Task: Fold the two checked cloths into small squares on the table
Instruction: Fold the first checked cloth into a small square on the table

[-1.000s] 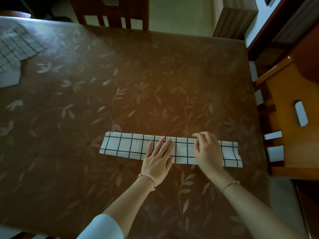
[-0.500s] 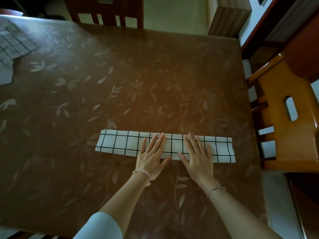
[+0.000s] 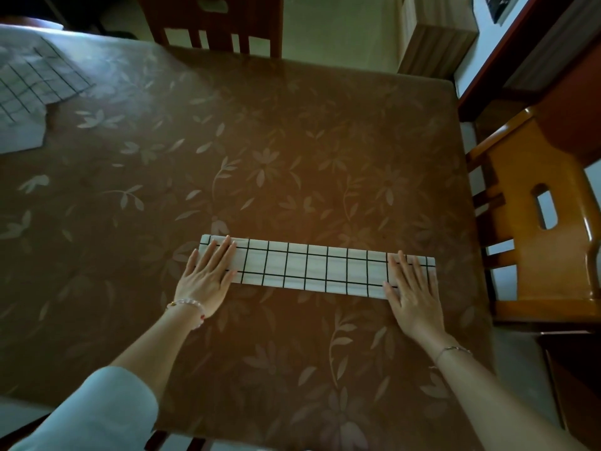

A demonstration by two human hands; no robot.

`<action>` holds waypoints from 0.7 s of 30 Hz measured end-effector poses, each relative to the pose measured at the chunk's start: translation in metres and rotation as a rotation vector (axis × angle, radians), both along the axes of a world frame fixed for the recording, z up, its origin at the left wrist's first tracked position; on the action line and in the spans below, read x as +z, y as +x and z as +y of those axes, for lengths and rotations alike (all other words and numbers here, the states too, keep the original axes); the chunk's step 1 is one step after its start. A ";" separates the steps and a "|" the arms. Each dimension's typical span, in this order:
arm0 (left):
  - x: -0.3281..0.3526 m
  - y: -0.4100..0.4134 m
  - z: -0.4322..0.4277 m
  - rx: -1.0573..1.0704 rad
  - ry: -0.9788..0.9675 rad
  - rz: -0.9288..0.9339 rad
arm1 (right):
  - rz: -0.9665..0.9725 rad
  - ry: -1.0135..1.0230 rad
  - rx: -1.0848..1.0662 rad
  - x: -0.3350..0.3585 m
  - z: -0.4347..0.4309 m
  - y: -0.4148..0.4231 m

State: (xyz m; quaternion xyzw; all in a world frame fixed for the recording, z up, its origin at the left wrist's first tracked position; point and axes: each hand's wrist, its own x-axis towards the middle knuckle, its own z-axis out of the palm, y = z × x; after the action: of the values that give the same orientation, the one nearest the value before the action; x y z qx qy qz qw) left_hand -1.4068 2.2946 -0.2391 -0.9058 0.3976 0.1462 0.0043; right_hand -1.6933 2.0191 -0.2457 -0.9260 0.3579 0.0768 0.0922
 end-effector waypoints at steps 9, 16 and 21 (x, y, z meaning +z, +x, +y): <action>0.038 -0.056 -0.036 0.320 -0.424 -0.054 | -0.077 -0.005 0.011 0.017 -0.011 0.011; 0.047 -0.147 -0.067 0.541 -0.688 0.543 | -0.067 -0.019 0.024 0.031 -0.019 0.017; 0.040 -0.152 -0.054 0.459 -0.656 0.491 | -0.102 0.018 0.001 0.040 -0.009 0.010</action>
State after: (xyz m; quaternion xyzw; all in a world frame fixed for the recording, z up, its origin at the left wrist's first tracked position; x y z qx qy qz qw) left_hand -1.5593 2.2410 -0.1988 -0.8624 0.2016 0.2200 -0.4088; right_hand -1.6836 2.0104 -0.2059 -0.9280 0.3517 0.0327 0.1185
